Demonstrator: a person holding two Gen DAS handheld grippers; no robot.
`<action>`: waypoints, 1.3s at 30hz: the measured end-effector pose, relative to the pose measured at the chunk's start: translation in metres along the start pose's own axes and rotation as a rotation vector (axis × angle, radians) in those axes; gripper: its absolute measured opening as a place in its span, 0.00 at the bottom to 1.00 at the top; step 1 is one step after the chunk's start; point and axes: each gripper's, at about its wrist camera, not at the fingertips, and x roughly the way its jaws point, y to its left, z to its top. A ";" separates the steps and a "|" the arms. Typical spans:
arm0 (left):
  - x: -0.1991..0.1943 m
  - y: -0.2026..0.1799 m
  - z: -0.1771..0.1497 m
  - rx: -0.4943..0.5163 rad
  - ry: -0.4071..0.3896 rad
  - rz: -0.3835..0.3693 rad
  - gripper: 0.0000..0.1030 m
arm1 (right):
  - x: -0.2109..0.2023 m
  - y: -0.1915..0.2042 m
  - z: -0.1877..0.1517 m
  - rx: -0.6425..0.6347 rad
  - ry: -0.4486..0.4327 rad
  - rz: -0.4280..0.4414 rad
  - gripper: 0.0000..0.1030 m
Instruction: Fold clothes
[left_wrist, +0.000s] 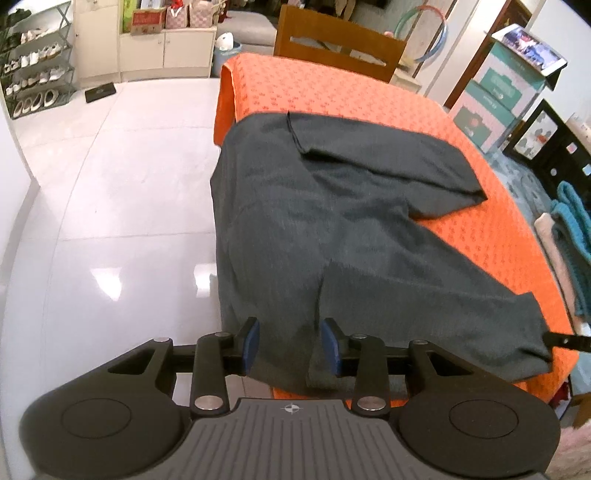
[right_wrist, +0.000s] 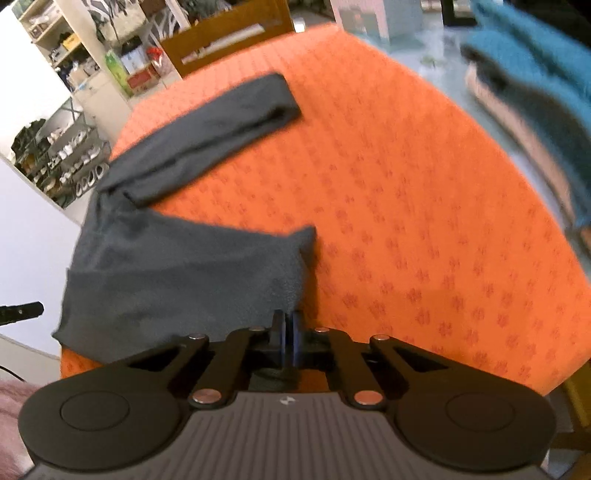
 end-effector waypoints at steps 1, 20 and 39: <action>-0.002 0.004 0.002 0.001 -0.005 -0.012 0.39 | -0.005 0.007 0.004 -0.006 -0.012 -0.006 0.04; -0.040 0.148 0.056 0.177 -0.008 -0.154 0.42 | 0.039 0.300 0.011 -0.329 -0.038 -0.104 0.03; -0.040 0.195 0.090 0.392 0.031 -0.148 0.46 | 0.127 0.362 -0.031 -0.331 0.070 -0.122 0.07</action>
